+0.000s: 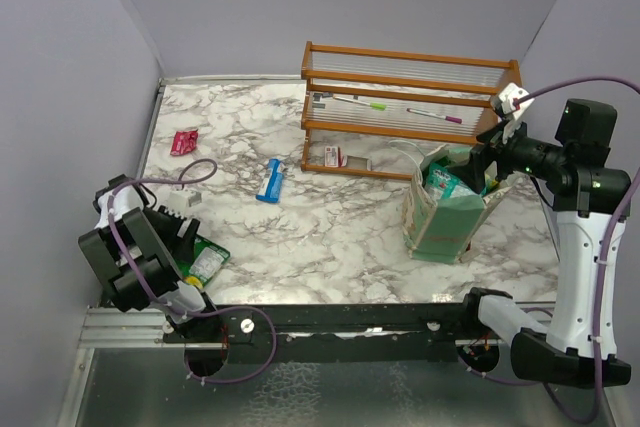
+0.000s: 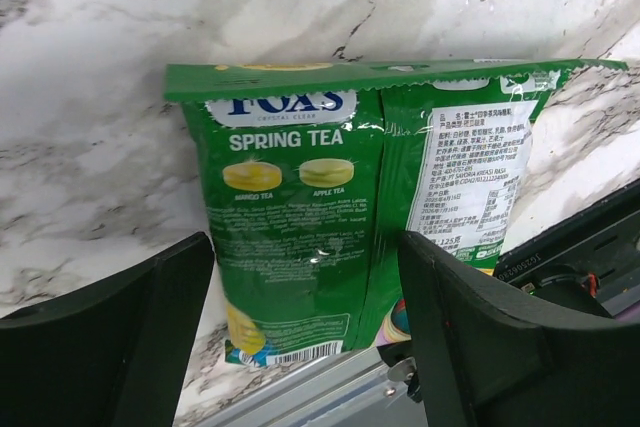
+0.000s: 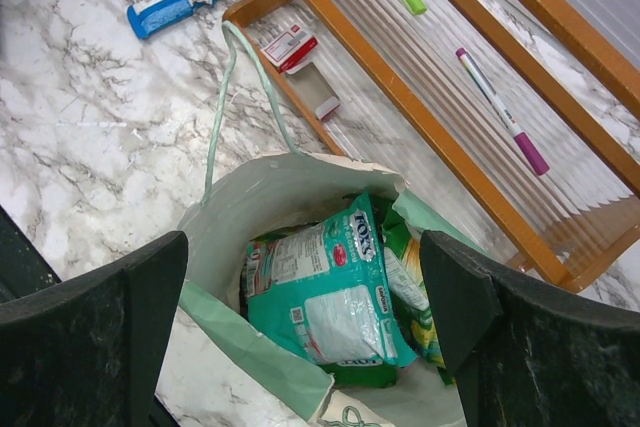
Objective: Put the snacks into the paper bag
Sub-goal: Pick up the snack from the center of the board.
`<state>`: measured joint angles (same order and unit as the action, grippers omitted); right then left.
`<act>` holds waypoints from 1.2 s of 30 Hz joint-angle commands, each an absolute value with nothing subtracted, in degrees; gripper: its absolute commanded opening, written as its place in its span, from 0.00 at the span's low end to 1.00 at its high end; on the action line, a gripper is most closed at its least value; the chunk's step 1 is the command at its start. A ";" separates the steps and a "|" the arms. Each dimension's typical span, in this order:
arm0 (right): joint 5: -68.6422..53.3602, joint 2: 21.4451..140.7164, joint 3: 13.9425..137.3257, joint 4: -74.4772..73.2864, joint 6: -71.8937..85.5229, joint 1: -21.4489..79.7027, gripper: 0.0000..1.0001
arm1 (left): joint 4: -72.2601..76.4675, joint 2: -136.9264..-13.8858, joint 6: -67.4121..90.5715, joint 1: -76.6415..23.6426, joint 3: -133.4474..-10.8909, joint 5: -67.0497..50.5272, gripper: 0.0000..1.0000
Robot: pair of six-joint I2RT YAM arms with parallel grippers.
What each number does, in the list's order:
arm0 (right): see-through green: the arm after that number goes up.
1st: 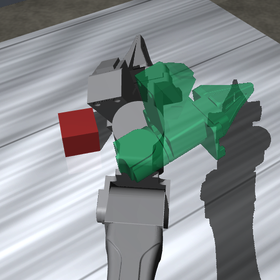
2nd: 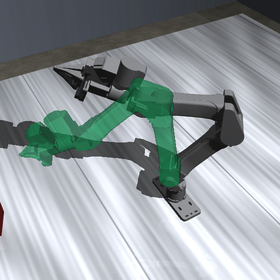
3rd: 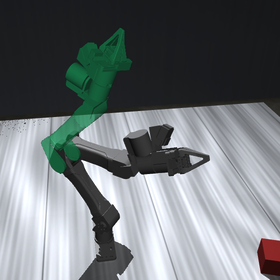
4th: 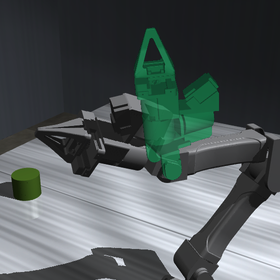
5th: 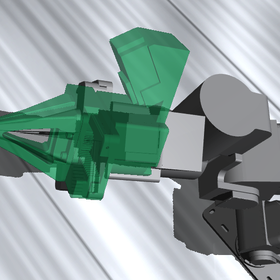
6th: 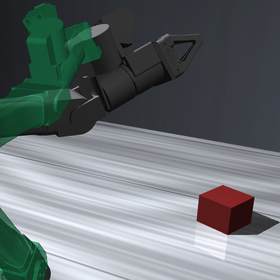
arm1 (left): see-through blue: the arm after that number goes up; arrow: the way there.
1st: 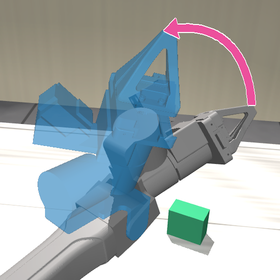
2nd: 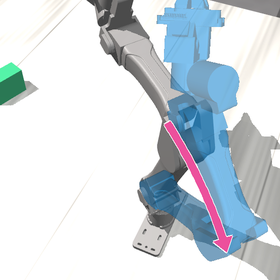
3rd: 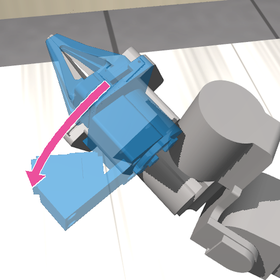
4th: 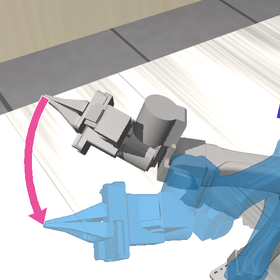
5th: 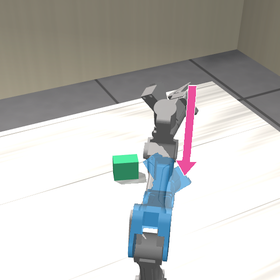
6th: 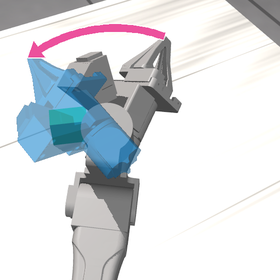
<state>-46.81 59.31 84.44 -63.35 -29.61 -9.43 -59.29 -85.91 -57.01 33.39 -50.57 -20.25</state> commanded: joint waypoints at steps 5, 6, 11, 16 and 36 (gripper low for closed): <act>-45.30 58.63 83.73 -64.56 -29.03 -9.23 0.99 | -55.62 -85.55 -60.78 33.89 -45.62 -22.16 0.67; -45.20 58.57 83.55 -64.57 -29.01 -9.23 0.99 | -55.52 -85.52 -60.91 33.90 -45.20 -22.62 0.64; -45.12 58.56 83.63 -64.69 -29.01 -9.23 0.99 | -55.37 -85.21 -61.00 33.90 -44.49 -24.86 0.48; -45.19 58.52 83.38 -64.68 -28.92 -9.23 0.99 | -57.47 -85.14 -60.91 33.84 -46.41 -28.04 0.34; -48.04 59.94 84.70 -65.03 -28.25 -9.23 1.00 | -65.09 -81.66 -50.87 25.04 -61.75 -40.81 0.00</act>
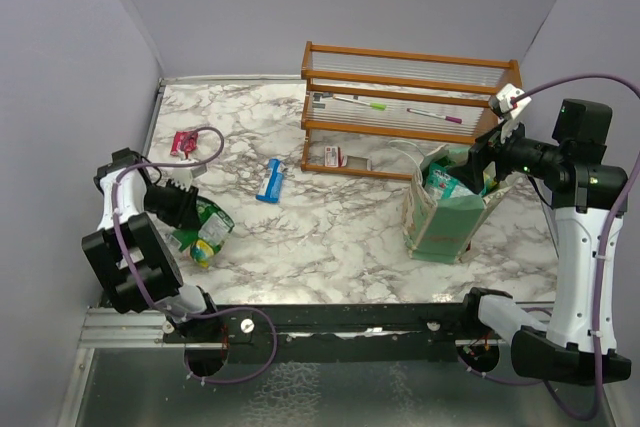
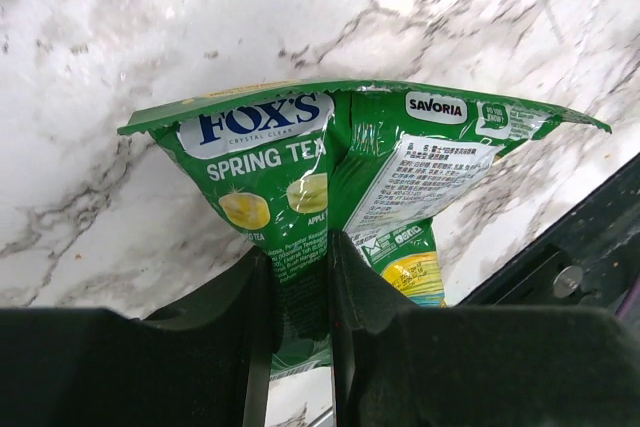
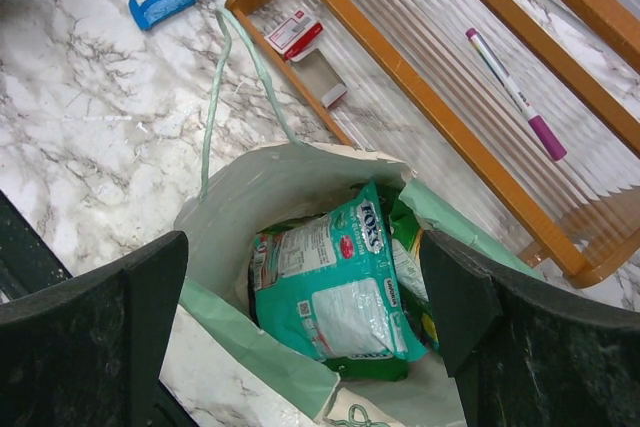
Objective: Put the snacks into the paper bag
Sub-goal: Pick up the snack from the center of the board.
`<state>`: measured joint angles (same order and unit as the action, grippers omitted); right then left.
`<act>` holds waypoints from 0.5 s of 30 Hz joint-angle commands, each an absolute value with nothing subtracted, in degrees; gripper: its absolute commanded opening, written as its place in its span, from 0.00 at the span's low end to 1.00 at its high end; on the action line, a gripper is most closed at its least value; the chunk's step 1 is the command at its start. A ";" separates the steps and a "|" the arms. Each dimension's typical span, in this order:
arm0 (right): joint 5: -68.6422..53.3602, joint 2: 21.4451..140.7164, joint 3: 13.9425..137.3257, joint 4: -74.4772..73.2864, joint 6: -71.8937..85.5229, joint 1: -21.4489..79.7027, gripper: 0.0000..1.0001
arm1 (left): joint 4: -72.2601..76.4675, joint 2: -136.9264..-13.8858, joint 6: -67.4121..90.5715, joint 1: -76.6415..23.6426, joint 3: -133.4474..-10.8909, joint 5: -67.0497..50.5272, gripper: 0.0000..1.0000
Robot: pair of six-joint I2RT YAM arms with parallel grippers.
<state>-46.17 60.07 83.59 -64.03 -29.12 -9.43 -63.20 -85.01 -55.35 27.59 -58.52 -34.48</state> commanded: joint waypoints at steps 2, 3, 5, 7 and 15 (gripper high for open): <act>-48.59 60.03 84.56 -64.94 -28.13 -9.23 1.00 | -64.17 -80.65 -48.16 22.60 -63.17 -41.52 0.00; -48.91 60.10 84.55 -64.85 -28.00 -9.23 1.00 | -63.70 -80.36 -46.76 21.44 -63.89 -41.90 0.00; -49.40 60.27 84.59 -64.84 -27.82 -9.23 1.00 | -62.62 -79.82 -43.99 19.03 -65.37 -42.59 0.00; -49.79 60.38 84.51 -64.71 -27.77 -9.23 1.00 | -61.60 -79.40 -40.88 16.90 -67.07 -43.22 0.00; -49.99 60.65 84.25 -64.28 -27.64 -9.23 1.00 | -56.95 -78.56 -30.03 9.09 -73.91 -45.45 0.00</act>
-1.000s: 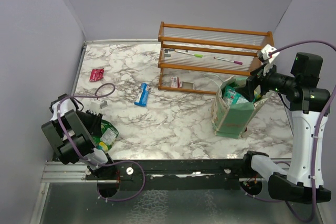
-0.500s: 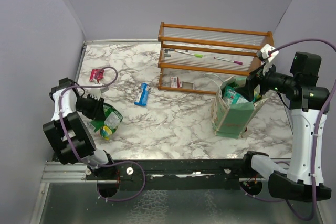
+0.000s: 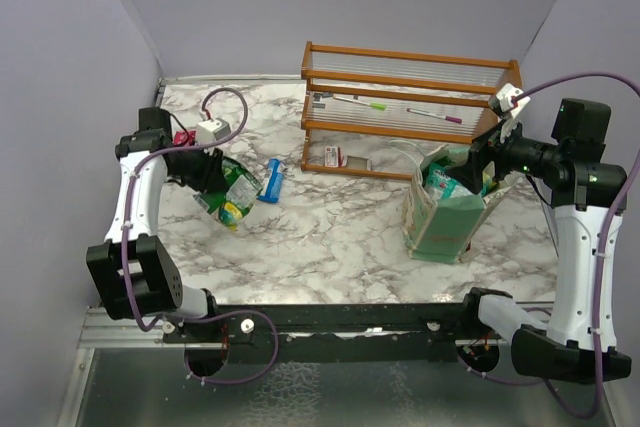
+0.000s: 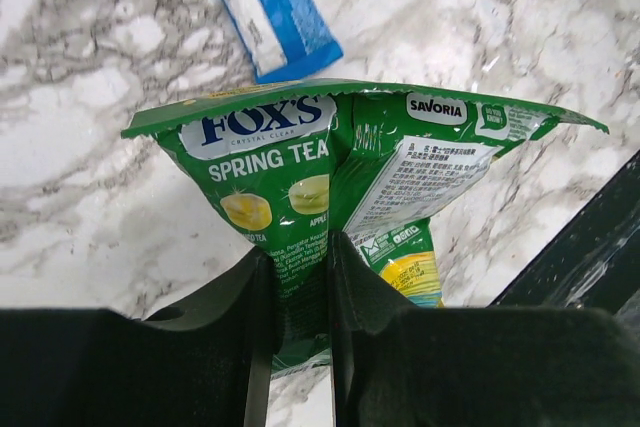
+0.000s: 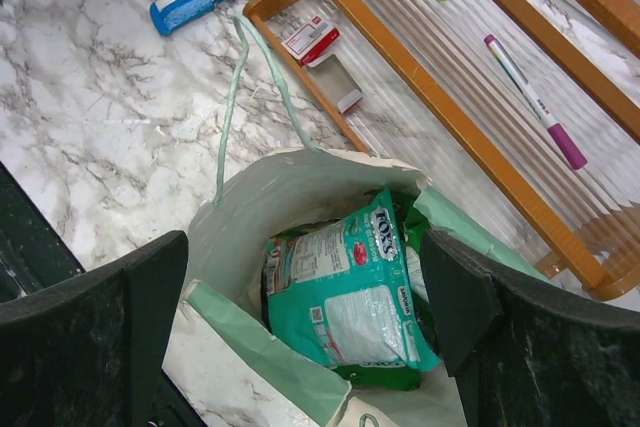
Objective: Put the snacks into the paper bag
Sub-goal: Pick up the snack from the center of the board, then place the snack in the paper bag.
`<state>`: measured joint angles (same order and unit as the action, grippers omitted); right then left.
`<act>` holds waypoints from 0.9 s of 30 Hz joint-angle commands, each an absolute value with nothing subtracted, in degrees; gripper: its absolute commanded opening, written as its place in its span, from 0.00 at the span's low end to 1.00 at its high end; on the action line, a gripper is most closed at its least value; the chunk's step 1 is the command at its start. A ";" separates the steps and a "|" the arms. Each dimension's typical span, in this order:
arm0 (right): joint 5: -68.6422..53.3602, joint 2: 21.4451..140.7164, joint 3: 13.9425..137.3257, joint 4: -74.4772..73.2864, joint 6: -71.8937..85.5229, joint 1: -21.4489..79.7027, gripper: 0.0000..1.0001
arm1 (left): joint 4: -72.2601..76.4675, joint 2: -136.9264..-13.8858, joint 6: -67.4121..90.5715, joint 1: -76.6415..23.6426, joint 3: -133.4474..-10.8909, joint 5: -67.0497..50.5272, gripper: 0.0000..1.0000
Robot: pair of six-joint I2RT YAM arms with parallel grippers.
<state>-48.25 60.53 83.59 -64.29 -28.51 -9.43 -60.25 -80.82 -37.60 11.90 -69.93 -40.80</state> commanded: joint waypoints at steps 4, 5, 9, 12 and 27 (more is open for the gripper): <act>-50.57 61.21 84.30 -63.80 -27.48 -9.23 1.00 | -54.72 -78.25 -25.74 5.63 -78.13 -46.07 0.00; -50.73 61.52 84.64 -63.93 -27.46 -9.23 1.00 | -53.98 -78.31 -24.72 4.87 -79.76 -46.20 0.00; -52.54 62.38 85.75 -64.13 -27.64 -9.23 1.00 | -50.56 -78.59 -19.27 1.84 -84.42 -46.69 0.00; -55.00 63.09 86.03 -63.76 -27.32 -9.25 1.00 | -47.12 -78.87 -14.84 -0.49 -87.35 -46.58 0.00; -59.96 66.90 89.78 -62.66 -26.86 -9.05 0.97 | -36.81 -83.51 -3.18 -12.91 -97.92 -40.89 0.00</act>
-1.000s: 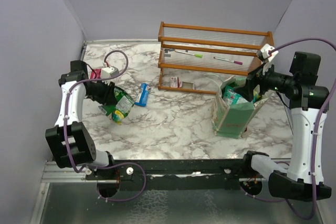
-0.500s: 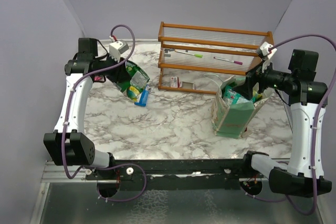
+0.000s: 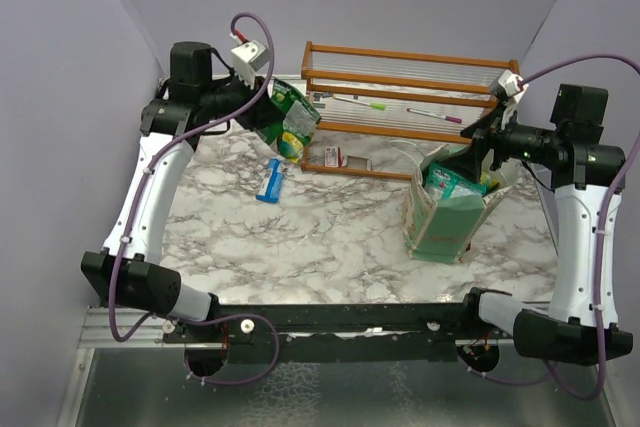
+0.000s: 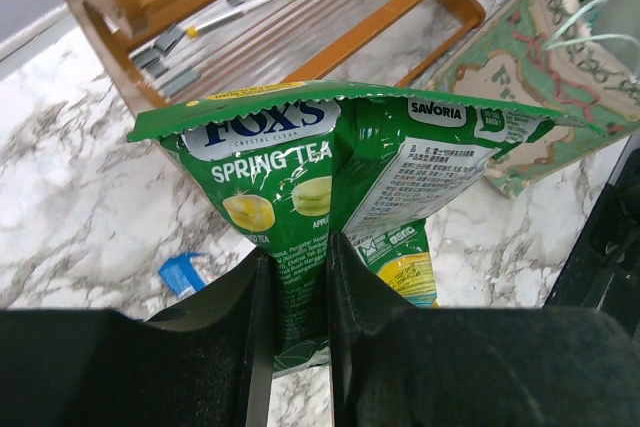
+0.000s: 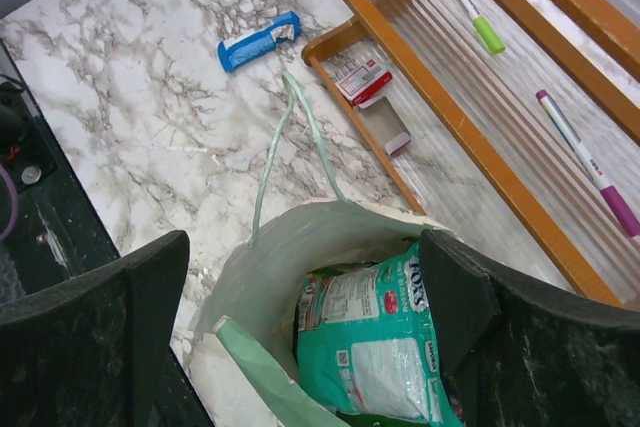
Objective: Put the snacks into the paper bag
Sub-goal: Place the snack in the paper bag.
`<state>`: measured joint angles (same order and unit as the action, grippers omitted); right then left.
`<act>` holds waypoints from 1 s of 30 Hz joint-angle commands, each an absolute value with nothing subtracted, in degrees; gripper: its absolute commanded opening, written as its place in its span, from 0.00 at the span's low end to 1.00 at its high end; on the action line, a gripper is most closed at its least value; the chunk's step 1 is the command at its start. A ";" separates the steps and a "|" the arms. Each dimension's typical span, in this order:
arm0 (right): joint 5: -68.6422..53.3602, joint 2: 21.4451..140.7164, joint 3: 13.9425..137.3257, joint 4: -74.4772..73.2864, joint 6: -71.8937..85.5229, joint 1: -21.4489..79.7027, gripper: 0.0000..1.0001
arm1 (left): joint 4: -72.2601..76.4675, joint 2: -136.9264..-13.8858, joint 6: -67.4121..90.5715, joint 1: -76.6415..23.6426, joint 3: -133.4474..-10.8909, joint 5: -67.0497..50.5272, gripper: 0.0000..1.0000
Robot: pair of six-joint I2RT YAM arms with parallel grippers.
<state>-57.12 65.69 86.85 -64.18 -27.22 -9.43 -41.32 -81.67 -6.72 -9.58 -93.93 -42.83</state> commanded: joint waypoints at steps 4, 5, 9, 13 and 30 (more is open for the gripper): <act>-61.50 68.30 91.03 -61.52 -26.08 -8.67 0.97 | -36.57 -85.86 -2.83 -16.52 -101.50 -38.28 0.00; -61.86 68.56 91.24 -61.01 -25.65 -8.55 0.97 | -36.50 -86.46 -2.81 -17.31 -102.43 -37.78 0.00; -62.94 69.06 91.86 -58.20 -23.80 -7.89 0.96 | -36.62 -88.66 -2.74 -20.70 -106.07 -35.38 0.00; -64.05 69.44 92.60 -54.91 -21.63 -7.41 0.95 | -36.36 -90.71 -1.96 -23.45 -109.63 -33.18 0.00; -63.37 73.93 95.96 -44.46 -13.72 -1.59 0.93 | -31.74 -95.73 1.27 -29.85 -117.64 -25.45 0.00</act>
<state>-63.79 72.27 93.19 -48.16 -15.92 -4.01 -35.83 -95.22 -0.25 -28.75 -114.39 -28.71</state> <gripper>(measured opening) 0.940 0.230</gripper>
